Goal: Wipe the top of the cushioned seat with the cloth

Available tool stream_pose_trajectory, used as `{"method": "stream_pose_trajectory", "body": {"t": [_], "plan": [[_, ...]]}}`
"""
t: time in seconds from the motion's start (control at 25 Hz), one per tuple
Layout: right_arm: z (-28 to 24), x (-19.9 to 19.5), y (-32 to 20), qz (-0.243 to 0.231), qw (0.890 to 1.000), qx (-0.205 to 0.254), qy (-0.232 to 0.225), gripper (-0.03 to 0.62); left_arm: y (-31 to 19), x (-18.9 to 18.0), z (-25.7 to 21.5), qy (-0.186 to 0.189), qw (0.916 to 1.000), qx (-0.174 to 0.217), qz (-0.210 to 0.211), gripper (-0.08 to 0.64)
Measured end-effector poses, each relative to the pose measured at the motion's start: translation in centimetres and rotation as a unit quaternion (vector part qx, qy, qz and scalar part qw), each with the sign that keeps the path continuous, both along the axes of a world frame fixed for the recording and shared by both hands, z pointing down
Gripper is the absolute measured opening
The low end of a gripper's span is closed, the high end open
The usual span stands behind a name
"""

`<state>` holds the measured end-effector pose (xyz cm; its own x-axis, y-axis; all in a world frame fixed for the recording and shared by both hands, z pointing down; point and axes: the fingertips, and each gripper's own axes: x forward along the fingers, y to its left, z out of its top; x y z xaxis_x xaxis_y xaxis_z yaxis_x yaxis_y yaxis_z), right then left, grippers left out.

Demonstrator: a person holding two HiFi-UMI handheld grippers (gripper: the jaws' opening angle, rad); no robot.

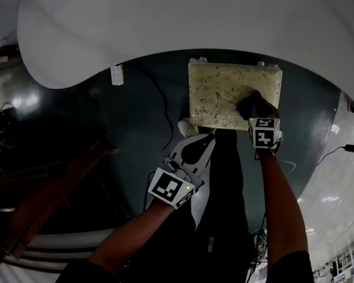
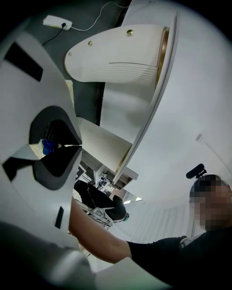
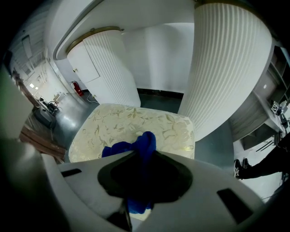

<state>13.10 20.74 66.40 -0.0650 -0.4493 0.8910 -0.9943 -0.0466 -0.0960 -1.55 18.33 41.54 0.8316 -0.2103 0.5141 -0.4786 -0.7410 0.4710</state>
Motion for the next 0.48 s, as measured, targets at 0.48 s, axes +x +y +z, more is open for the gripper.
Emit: {"method": "stream_pose_trajectory", "body": {"t": [0.48], "plan": [[0.2,3.1,1.4,0.017,1.0,0.006,0.001,0.101,0.9,4.4,-0.1,0.002,0.9986,0.016,0.05,0.02]]}}
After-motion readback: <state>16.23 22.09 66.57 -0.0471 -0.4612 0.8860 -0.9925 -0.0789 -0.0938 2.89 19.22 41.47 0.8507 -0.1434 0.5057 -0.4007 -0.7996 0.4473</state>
